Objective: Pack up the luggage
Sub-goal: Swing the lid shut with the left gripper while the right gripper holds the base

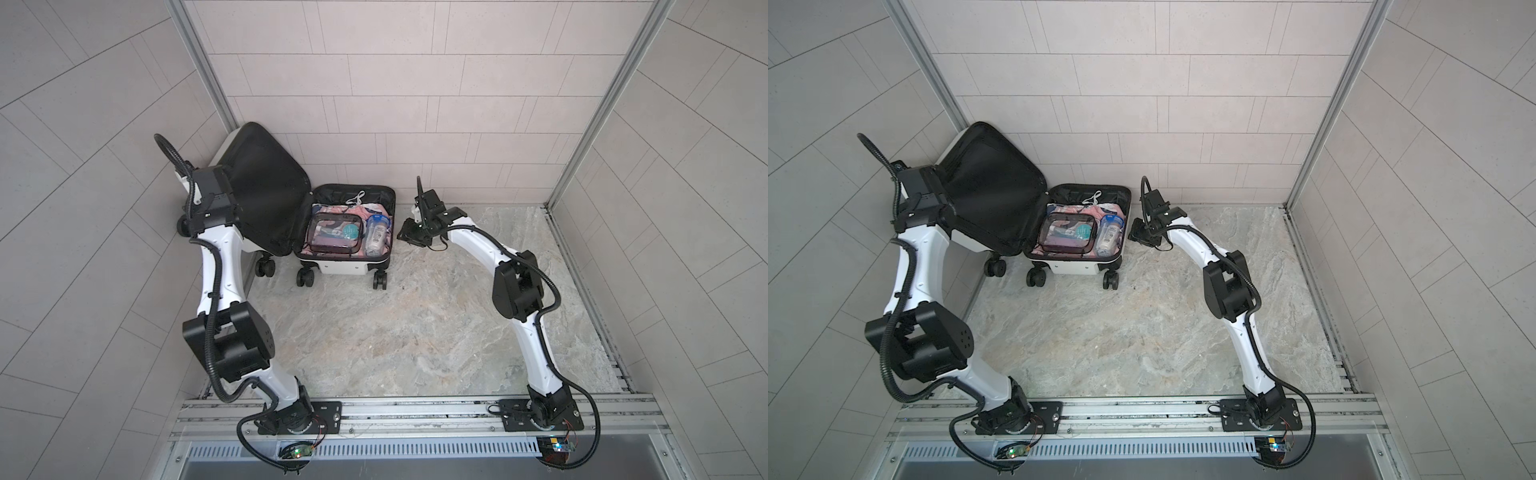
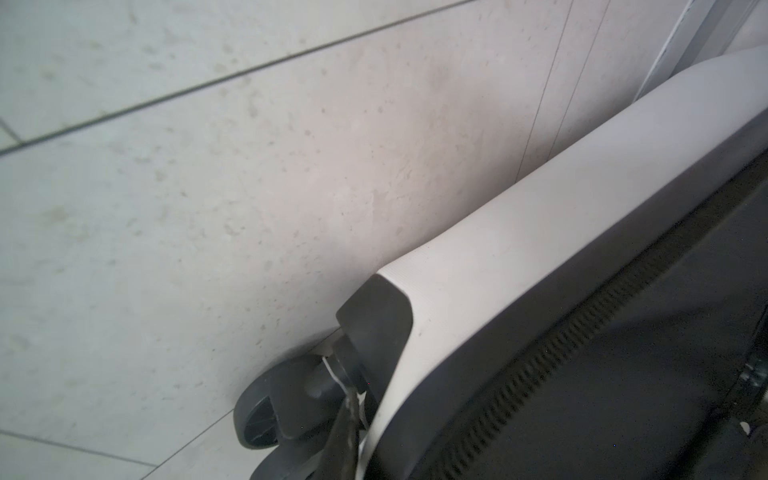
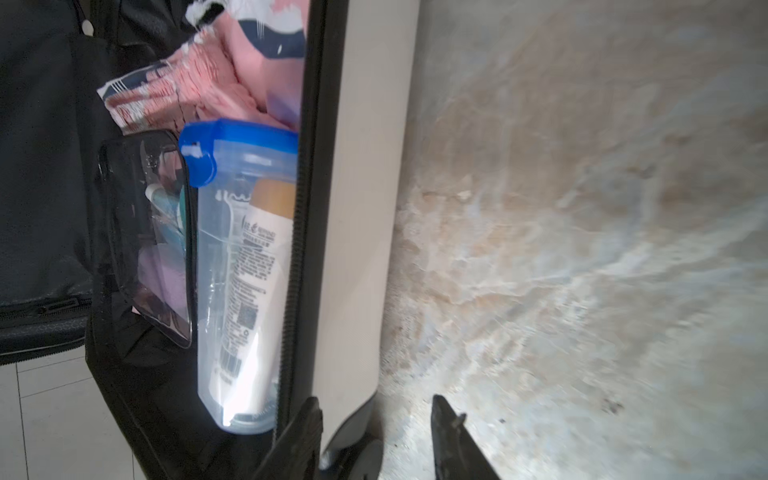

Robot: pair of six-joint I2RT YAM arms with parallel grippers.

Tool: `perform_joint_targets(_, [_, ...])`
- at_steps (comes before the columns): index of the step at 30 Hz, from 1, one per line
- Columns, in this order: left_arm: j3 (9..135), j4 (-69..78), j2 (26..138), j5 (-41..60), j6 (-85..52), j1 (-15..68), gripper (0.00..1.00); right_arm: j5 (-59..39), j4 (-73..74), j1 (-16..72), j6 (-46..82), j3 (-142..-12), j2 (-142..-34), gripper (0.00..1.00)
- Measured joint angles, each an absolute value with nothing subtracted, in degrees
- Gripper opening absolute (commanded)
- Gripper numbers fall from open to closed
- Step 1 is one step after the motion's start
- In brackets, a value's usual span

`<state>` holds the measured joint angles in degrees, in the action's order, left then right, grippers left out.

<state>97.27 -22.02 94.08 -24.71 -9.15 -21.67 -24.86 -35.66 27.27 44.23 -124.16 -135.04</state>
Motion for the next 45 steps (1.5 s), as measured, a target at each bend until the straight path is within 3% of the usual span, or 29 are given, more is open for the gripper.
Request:
perform_joint_targets(12, [92.6,-24.8,85.1,-31.7,-9.2,-11.7,0.00,-23.3,-39.9,28.2,45.6,-127.2,-140.3,0.43])
perform_joint_targets(33, [84.1,-29.8,75.5,-54.3,-9.2,16.8,0.01,-22.9,-40.3,28.2,46.7,-126.2,-140.3,0.43])
perform_joint_targets(39, [82.5,-30.1,75.3,-55.8,-12.6,23.3,0.39,-23.3,-40.2,28.2,46.9,-126.0,-140.3,0.43])
perform_joint_targets(45, [81.4,-20.9,75.0,-39.3,-24.6,33.5,0.66,-24.7,-38.5,28.8,47.7,-125.1,-140.3,0.43])
